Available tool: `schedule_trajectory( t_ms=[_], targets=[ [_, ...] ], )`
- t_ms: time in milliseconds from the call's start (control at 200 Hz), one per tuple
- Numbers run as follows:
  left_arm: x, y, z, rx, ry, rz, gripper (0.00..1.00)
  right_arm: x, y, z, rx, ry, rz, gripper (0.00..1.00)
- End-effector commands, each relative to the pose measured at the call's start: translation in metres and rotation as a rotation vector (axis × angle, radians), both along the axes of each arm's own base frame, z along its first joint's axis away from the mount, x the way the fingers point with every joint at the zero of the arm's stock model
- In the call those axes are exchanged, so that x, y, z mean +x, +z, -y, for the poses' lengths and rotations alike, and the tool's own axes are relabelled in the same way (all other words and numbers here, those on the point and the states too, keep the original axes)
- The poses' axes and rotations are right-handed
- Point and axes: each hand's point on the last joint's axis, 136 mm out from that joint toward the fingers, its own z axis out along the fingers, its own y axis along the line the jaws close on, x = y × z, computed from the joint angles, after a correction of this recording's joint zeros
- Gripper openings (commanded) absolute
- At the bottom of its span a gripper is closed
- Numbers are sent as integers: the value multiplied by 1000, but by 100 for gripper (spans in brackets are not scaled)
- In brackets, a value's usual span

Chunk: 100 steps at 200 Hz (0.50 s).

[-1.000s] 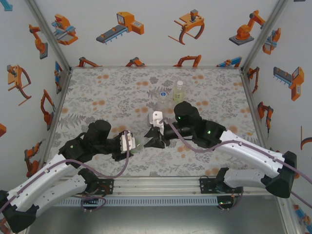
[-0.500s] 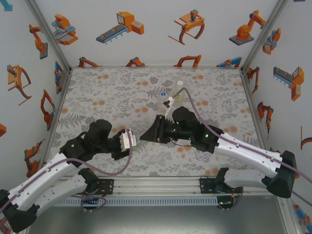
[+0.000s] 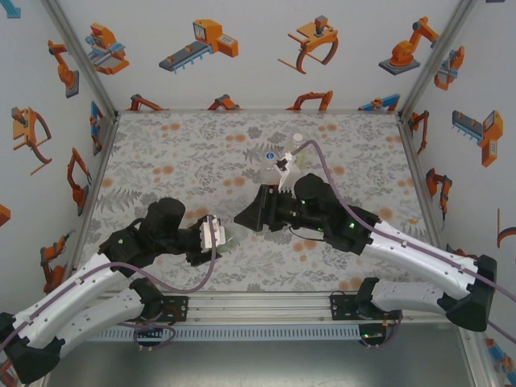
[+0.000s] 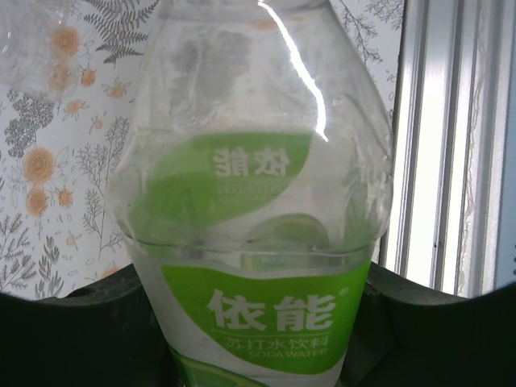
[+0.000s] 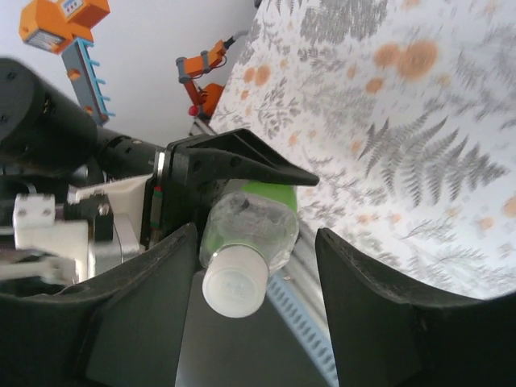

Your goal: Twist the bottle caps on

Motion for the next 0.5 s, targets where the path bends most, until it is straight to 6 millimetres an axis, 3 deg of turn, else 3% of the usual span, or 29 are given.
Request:
schedule_trajectory(
  t_ms=[0, 120, 255, 496],
  targets=[
    [-9, 20, 6, -62, -69, 28, 0, 0, 42, 10, -42, 59, 317, 55],
    [-13, 20, 7, -69, -94, 28, 0, -11, 47, 10, -123, 171, 499, 54],
    [-17, 19, 9, -72, -116, 11, 0, -42, 59, 1, -112, 400, 694, 56],
    [-17, 19, 9, -72, -118, 9, 0, -88, 38, -8, -159, 813, 914, 58]
  ],
)
